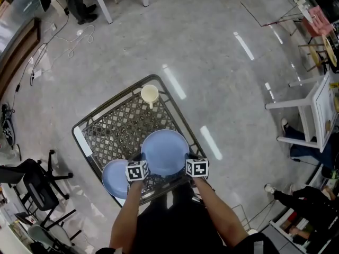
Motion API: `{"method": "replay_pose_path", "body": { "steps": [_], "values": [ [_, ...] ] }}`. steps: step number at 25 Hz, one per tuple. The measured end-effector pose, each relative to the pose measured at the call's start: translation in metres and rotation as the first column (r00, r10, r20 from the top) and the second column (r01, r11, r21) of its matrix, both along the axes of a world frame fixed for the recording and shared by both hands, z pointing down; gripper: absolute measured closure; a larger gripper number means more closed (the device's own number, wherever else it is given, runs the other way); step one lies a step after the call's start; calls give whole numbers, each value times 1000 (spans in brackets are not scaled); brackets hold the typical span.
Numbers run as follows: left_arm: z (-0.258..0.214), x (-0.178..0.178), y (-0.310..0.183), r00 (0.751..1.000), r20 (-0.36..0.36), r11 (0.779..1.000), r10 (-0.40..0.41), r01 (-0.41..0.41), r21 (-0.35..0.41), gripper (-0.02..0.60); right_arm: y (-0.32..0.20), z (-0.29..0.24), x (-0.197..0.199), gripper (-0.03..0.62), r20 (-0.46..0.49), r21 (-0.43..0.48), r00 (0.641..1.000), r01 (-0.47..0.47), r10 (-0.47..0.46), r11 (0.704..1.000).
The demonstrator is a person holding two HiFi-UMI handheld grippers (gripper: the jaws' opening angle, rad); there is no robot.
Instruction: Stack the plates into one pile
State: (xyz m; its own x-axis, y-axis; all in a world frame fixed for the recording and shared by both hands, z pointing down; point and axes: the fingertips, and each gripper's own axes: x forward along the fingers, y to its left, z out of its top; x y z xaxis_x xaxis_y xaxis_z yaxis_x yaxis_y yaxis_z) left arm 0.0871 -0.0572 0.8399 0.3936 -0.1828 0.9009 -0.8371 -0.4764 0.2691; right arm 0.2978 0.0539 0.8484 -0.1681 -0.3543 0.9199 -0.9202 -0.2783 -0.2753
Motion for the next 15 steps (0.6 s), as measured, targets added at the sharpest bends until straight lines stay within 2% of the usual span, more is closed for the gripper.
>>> {"method": "replay_pose_path", "body": {
  "steps": [15],
  "values": [
    [-54, 4, 3, 996, -84, 994, -8, 17, 113, 551, -3, -51, 6, 562, -42, 108, 999, -7, 11, 994]
  ]
}}
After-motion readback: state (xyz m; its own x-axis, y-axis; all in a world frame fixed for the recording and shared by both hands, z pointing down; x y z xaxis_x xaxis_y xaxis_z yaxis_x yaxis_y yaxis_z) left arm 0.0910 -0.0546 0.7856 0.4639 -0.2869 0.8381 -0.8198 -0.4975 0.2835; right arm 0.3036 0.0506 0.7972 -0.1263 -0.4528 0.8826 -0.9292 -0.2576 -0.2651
